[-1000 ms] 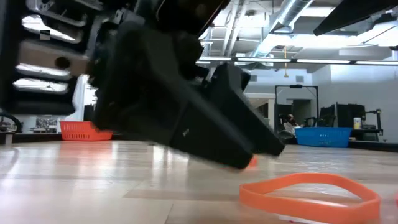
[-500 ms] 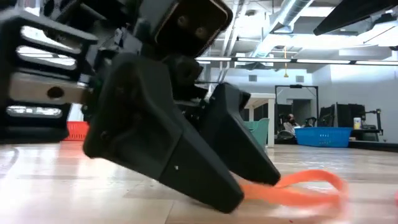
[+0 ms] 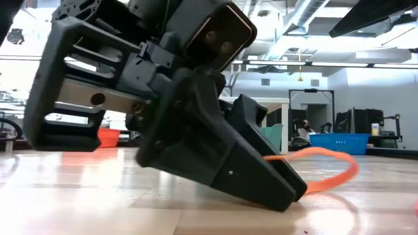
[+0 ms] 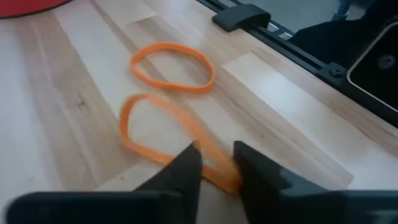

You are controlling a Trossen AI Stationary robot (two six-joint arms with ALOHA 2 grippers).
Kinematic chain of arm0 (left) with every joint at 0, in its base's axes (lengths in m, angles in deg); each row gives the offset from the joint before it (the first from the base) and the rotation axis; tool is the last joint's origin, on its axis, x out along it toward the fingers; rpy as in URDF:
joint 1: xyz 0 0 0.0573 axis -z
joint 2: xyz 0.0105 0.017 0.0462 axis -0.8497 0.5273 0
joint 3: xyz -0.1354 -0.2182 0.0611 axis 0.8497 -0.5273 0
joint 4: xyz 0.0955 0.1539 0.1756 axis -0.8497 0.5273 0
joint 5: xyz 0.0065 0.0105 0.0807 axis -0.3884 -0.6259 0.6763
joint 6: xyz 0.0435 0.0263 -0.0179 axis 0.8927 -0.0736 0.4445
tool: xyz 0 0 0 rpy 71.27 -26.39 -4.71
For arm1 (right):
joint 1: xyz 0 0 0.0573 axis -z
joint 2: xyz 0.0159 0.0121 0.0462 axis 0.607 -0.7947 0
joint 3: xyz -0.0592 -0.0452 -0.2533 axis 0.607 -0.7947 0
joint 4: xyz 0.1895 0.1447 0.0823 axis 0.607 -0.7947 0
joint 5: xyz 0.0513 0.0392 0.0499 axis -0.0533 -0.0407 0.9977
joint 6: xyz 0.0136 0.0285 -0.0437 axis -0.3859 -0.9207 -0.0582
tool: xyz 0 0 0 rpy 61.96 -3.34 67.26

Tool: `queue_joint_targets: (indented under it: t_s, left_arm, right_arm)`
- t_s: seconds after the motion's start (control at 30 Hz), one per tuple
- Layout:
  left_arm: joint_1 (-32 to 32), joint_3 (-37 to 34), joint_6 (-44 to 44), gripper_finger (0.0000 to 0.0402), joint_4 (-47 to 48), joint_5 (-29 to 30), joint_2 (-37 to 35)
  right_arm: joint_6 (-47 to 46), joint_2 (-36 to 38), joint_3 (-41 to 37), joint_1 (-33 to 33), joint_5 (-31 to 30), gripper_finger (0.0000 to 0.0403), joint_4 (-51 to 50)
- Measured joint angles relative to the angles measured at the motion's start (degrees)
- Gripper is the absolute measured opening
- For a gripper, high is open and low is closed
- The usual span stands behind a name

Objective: Pick & Place Office Desk Supplies
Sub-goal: Put the orange rubber band into the orange bin

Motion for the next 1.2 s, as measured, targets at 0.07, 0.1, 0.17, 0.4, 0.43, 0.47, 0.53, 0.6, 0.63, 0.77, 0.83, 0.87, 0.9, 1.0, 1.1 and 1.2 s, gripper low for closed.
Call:
queue_joint_targets:
  t_s: [0.07, 0.1, 0.17, 0.4, 0.43, 0.47, 0.53, 0.6, 0.63, 0.77, 0.83, 0.87, 0.9, 1.0, 1.1, 1.2]
  left_arm:
    - [-0.3, 0.0, -0.7, 0.0053, 0.0, 0.3, 0.0]
    - [-0.5, 0.0, -1.0, 0.0035, 0.2, 0.4, -0.1]
    - [-0.7, 0.0, -1.3, 0.0010, 0.3, 0.3, -0.2]
    - [-1.1, -0.4, -0.6, 0.0002, 5.2, 1.3, -3.7]
    - [-1.2, -0.5, -0.1, 0.0001, 7.0, 1.9, -4.8]
    - [-1.2, -0.5, 0.5, 0.0001, 9.1, 3.5, -6.0]
    - [-1.2, -0.5, 1.8, 0.0001, 14.5, 7.2, -9.2]
    - [-1.2, -0.3, 2.4, 0.0000, 19.1, 10.4, -12.4]
    - [-1.1, -0.8, 2.4, 0.0000, 22.4, 12.4, -14.3]
    - [-1.1, -2.9, 1.0, 0.0000, 32.4, 19.8, -21.9]
    - [-1.1, -4.4, -1.5, 0.0000, 37.7, 24.0, -26.3]
    - [-1.1, -5.2, -2.9, 0.0000, 40.2, 25.6, -28.6]
    - [-1.1, -6.3, -4.4, 0.0000, 43.3, 27.4, -31.1]
    - [-1.1, -8.8, -9.9, 0.0000, 52.4, 32.6, -38.2]
    - [-1.3, -10.7, -17.2, 0.0000, 62.4, 39.6, -45.5]
    - [-2.2, -12.6, -23.8, 0.0000, 71.1, 46.7, -52.2]
  right_arm:
    - [0.0, 0.0, 0.0, 0.0, 0.0, 0.0175, 0.0]
    - [0.0, 0.0, 0.0, 0.0, 0.1, 0.0175, 0.0]
    - [0.0, 0.0, 0.0, 0.0, 0.1, 0.0175, 0.0]
    - [0.0, 0.0, 0.0, -0.7, 0.2, 0.0175, 0.2]
    - [-0.2, 0.0, 0.0, -0.8, 0.2, 0.0175, 0.2]
    - [-0.3, 0.0, 0.0, -0.8, 0.2, 0.0175, 0.2]
    - [-0.4, 0.0, 0.0, -1.1, 0.2, 0.0175, 0.2]
    - [-0.5, 0.0, 0.0, -1.1, 0.2, 0.0175, 0.2]
    - [-0.5, 0.0, 0.0, -1.1, 0.2, 0.0175, 0.2]
    - [-0.5, 0.0, 0.0, -1.2, 0.2, 0.0175, 0.4]
    - [-0.5, 0.0, 0.0, -1.2, 0.2, 0.0175, 0.3]
    - [-0.5, 0.0, 0.0, -1.2, 0.2, 0.0175, 0.4]
    - [-0.5, 0.0, 0.0, -1.2, 0.2, 0.0175, 0.4]
    - [-0.4, 0.0, 0.0, -1.2, 0.1, 0.0175, 0.4]
    - [-0.4, 0.0, 0.0, -1.2, 0.0, 0.0175, 0.4]
    - [-0.4, 0.0, 0.0, -1.2, -0.3, 0.0175, 0.3]
